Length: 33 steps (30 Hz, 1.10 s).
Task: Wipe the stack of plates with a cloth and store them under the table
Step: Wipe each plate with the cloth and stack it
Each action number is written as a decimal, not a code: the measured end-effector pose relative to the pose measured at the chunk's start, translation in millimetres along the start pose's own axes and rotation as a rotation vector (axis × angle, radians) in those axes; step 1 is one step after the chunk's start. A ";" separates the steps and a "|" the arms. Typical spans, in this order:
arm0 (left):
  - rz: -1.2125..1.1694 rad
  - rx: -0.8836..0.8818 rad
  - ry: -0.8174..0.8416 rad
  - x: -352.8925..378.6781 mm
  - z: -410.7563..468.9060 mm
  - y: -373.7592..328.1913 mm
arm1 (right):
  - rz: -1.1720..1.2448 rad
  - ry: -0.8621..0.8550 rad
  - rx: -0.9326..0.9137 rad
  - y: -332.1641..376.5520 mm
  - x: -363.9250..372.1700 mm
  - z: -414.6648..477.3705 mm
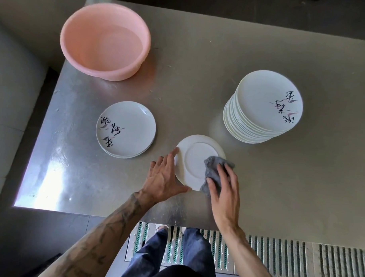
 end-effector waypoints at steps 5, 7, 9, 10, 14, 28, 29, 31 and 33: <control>-0.033 -0.022 0.001 1.9 1.3 1.4 | -0.023 0.084 -0.042 11.6 -2.3 47.8; -0.023 -0.022 -0.007 1.7 1.4 1.4 | -0.082 0.135 -0.096 19.9 4.6 66.2; -0.007 -0.018 -0.012 0.9 1.5 1.1 | -0.145 0.170 -0.158 32.7 13.8 85.5; -0.002 -0.016 -0.016 0.8 1.4 0.4 | -0.175 0.181 -0.196 41.4 18.6 92.8; -0.022 -0.031 -0.031 0.1 2.4 1.6 | -0.270 0.197 -0.497 80.6 45.1 85.9; -0.184 -0.023 -0.040 -8.1 -1.7 -7.9 | -0.148 -0.029 -0.063 13.3 -12.8 27.3; -0.261 -0.025 -0.056 -8.9 -3.7 -7.8 | -0.133 -0.029 -0.058 12.1 -13.6 22.1; -0.472 -0.041 -0.097 -11.7 -8.7 -7.4 | -0.118 -0.020 -0.054 12.7 -13.8 17.3; -0.679 -0.084 -0.153 -14.4 -12.6 -10.1 | -0.099 -0.005 -0.064 15.2 -15.6 13.8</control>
Point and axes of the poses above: each hand's wrist, its own z-axis towards the middle knuckle, its own x-axis out of the palm, y = z × x, the point moved 5 cm from there along z, towards the middle knuckle, and after that the axes turned 10 degrees about x, right-handed, at the moved point
